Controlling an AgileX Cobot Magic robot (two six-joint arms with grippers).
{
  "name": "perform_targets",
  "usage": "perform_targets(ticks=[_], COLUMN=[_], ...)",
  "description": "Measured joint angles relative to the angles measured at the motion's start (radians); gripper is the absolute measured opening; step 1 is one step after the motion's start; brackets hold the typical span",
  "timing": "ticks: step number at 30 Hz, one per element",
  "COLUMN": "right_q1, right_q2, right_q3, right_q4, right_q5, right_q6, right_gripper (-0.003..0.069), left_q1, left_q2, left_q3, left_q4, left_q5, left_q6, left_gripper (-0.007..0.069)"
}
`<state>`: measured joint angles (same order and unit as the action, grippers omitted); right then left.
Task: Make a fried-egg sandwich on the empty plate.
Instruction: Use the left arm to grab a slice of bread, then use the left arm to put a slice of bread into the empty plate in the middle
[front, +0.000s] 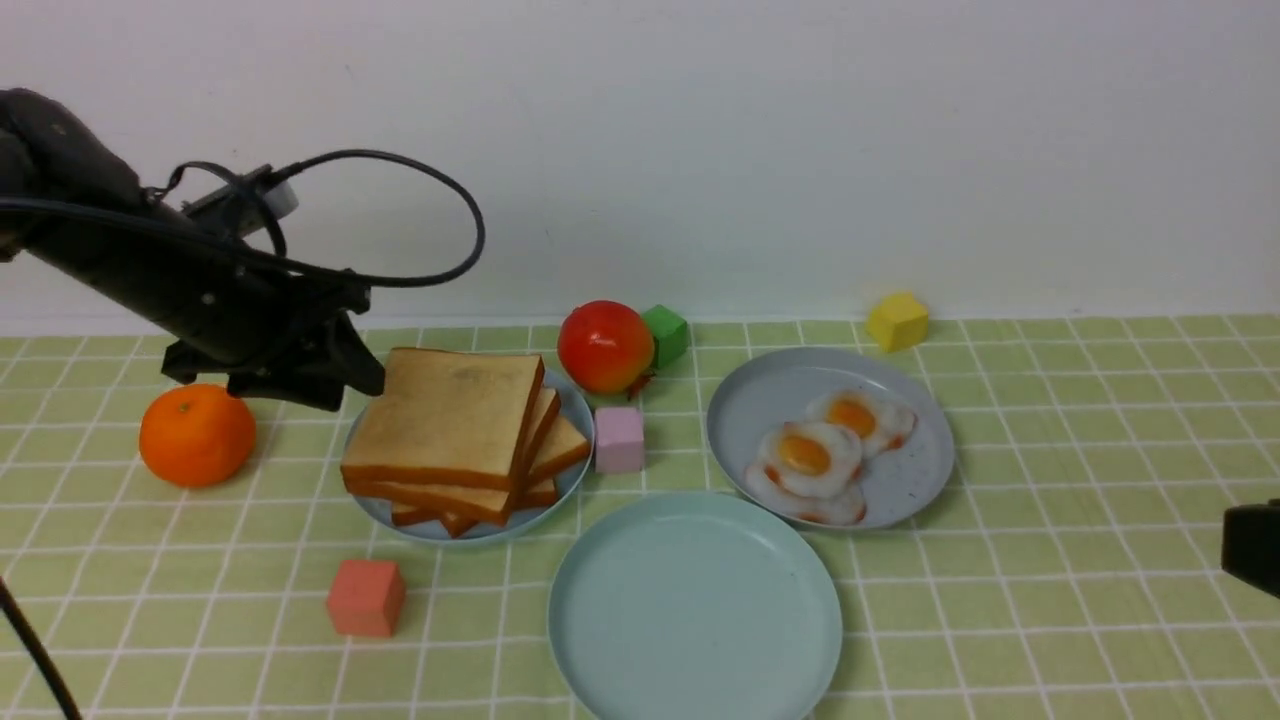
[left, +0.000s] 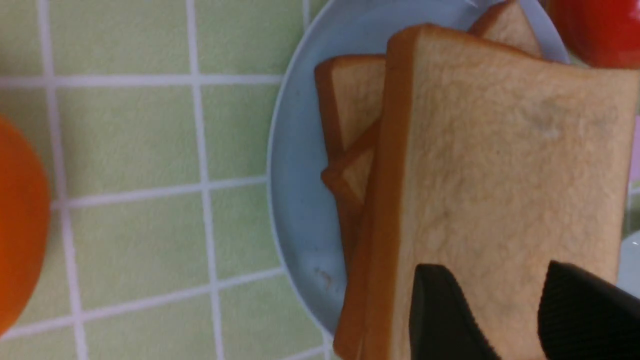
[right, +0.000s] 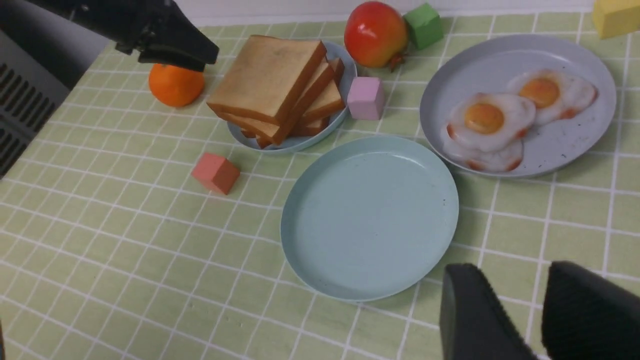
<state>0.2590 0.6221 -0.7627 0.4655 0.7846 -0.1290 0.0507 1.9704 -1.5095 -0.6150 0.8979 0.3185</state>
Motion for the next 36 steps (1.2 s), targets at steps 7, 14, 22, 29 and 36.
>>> perform_targets(ticks=[7,14,22,29,36], right_q1=[0.000,0.000,0.000,0.000,0.000], right_q2=[0.000,0.000,0.000,0.000,0.000], right_q3=[0.000,0.000,0.000,0.000,0.000], right_q4=[0.020,0.023,0.023,0.023,0.011], right_q5=[-0.009,-0.009,-0.009,-0.036,-0.123], right_q6=[0.000,0.000,0.000,0.000,0.000], right_gripper=[0.0241,0.0241,0.0241,0.0241,0.0241], left_q1=[-0.006,-0.006,-0.006,-0.054,-0.278], left_q2=[0.084,0.089,0.079,-0.063,-0.187], left_q3=[-0.008,-0.013,-0.017,-0.010,0.168], left_q4=[-0.010,-0.026,-0.022,-0.052,-0.231], left_q5=[-0.051,-0.054,-0.037,0.003,-0.030], left_q6=[0.002,0.017,0.045,0.041,0.040], left_gripper=[0.0276,0.0206,0.0013,0.0013,0.0013])
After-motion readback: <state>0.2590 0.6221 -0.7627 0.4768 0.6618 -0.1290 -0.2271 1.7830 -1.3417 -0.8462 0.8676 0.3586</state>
